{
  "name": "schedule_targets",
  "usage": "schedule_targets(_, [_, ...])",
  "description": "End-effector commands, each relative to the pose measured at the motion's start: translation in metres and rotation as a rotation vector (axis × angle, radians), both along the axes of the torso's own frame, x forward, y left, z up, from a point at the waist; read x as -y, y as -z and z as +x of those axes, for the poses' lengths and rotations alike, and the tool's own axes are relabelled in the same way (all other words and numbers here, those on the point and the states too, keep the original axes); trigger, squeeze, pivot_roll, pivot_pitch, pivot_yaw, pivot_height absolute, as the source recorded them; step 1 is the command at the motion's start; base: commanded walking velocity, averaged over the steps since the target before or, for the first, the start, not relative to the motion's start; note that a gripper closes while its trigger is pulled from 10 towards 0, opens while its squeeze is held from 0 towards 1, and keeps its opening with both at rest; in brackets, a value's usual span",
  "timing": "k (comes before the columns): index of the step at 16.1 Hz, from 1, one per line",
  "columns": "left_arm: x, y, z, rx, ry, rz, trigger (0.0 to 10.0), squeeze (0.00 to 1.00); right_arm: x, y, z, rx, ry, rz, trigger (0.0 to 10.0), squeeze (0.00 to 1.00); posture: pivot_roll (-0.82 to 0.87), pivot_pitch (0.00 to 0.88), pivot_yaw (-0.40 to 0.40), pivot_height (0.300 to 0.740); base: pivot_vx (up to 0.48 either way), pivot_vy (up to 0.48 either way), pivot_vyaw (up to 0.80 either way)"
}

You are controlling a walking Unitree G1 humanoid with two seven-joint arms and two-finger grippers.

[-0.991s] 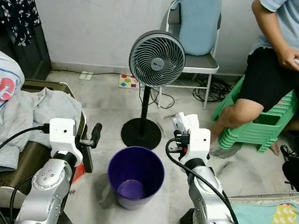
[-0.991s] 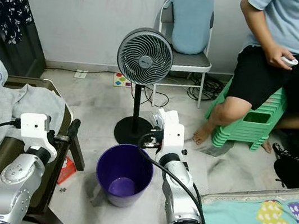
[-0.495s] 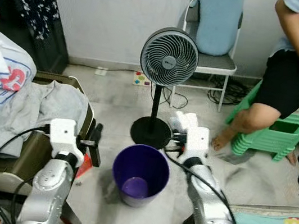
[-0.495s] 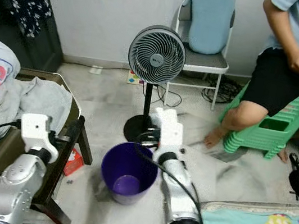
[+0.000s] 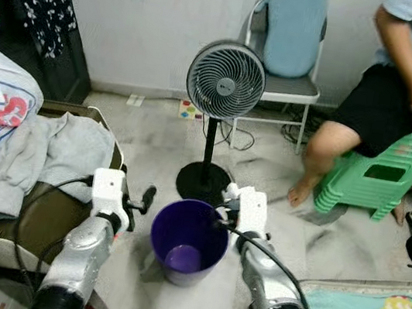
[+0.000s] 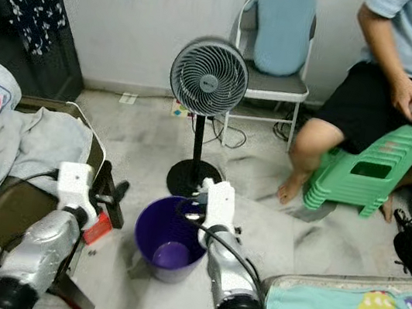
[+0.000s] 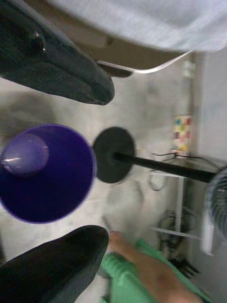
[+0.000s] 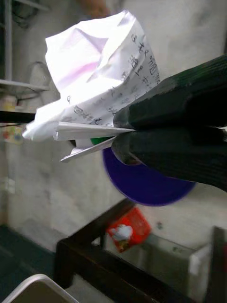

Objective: Clean up the room

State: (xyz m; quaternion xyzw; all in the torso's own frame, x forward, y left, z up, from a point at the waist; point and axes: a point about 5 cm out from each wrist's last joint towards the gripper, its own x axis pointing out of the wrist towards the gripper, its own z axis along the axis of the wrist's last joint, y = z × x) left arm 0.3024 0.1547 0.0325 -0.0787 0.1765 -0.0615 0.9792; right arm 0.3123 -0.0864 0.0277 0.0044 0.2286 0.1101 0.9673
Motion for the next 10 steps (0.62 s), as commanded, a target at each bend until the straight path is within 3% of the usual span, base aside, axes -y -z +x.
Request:
schedule_targets(1, [0.000, 0.008, 0.001, -0.045, 0.011, 0.004, 10.0, 0.00, -0.002, 0.002, 0.002, -0.031, 0.012, -0.008, 10.0, 0.00, -0.04, 0.011, 0.019, 0.740, 0.000, 0.000, 0.00])
schedule_targets(4, [0.007, 0.028, -0.003, -0.166, 0.061, 0.051, 10.0, 0.00, -0.006, 0.016, -0.004, -0.113, -0.001, -0.081, 10.0, 0.00, -0.06, 0.007, 0.028, 0.740, 0.000, 0.000, 0.00])
schedule_targets(6, [0.003, 0.038, -0.007, -0.243, 0.007, 0.005, 10.0, 0.00, -0.006, 0.025, -0.011, -0.168, 0.007, -0.073, 10.0, 0.00, -0.06, 0.000, 0.032, 0.740, 0.000, 0.000, 0.00])
schedule_targets(10, [0.000, 0.039, -0.005, -0.258, -0.031, -0.042, 10.0, 0.00, -0.010, 0.024, -0.009, -0.176, -0.013, -0.044, 10.0, 0.00, -0.06, 0.004, 0.029, 0.740, 0.000, 0.000, 0.00])
